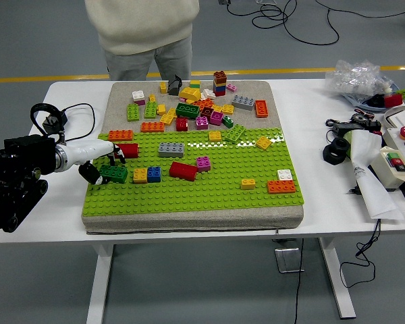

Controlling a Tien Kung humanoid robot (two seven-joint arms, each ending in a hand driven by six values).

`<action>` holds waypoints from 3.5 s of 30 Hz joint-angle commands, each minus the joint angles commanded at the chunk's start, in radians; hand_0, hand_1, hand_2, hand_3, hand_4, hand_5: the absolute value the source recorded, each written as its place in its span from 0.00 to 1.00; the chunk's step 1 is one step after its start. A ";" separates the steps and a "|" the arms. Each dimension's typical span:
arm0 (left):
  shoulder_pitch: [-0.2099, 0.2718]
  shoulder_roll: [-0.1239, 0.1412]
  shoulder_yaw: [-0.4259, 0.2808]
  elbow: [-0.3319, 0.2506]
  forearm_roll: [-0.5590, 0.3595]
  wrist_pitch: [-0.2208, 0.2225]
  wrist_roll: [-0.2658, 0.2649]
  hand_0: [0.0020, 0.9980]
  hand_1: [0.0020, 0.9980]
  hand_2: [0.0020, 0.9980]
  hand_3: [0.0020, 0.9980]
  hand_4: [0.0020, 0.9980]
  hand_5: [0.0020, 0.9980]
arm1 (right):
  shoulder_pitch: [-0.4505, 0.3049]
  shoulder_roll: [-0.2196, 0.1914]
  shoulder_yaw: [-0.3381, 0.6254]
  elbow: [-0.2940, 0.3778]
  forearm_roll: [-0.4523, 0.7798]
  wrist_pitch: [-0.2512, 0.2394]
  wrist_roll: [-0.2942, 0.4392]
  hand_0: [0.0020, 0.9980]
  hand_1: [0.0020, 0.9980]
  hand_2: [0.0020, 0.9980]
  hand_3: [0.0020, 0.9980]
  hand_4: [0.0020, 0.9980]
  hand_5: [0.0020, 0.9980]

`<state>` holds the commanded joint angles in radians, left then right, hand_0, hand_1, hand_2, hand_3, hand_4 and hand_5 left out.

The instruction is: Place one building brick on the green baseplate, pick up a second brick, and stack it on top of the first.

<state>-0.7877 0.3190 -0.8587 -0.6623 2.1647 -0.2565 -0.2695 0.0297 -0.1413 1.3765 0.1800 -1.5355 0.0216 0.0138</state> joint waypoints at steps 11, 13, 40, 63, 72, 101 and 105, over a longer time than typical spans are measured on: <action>0.012 0.001 -0.031 -0.013 -0.014 0.019 -0.001 0.70 0.66 0.51 0.57 0.42 0.00 | -0.001 0.000 0.002 0.000 -0.001 0.000 0.000 0.77 0.70 0.74 0.75 1.00 0.63; 0.016 0.003 -0.048 -0.022 -0.011 0.016 0.001 0.70 0.66 0.51 0.57 0.42 0.00 | -0.001 -0.001 0.003 0.000 0.000 0.000 0.000 0.77 0.70 0.74 0.75 1.00 0.63; 0.207 0.102 -0.151 -0.379 -0.042 -0.049 0.075 0.65 0.61 0.51 0.54 0.42 0.00 | -0.009 -0.008 0.021 0.000 -0.015 -0.001 0.002 0.77 0.70 0.74 0.75 1.00 0.63; 0.351 0.032 -0.204 -0.525 0.011 -0.030 0.200 0.65 0.60 0.51 0.53 0.40 0.00 | -0.012 -0.016 0.035 0.000 -0.031 0.002 -0.002 0.77 0.71 0.74 0.75 1.00 0.63; 0.367 0.017 -0.207 -0.532 0.017 -0.038 0.221 0.65 0.60 0.51 0.53 0.39 0.00 | -0.013 -0.017 0.043 0.000 -0.036 0.004 -0.005 0.77 0.70 0.74 0.75 1.00 0.63; 0.369 0.010 -0.199 -0.554 0.031 -0.093 0.257 0.83 0.73 0.58 0.65 0.68 0.00 | -0.011 -0.016 0.045 0.000 -0.036 0.006 -0.004 0.77 0.70 0.74 0.75 1.00 0.63; 0.369 0.008 -0.200 -0.555 0.028 -0.096 0.261 0.86 0.75 0.63 0.69 0.75 0.00 | -0.011 -0.016 0.044 0.000 -0.035 0.006 -0.004 0.77 0.70 0.74 0.75 1.00 0.63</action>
<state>-0.4189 0.3272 -1.0585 -1.2177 2.1926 -0.3530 -0.0083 0.0184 -0.1570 1.4207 0.1800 -1.5702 0.0279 0.0097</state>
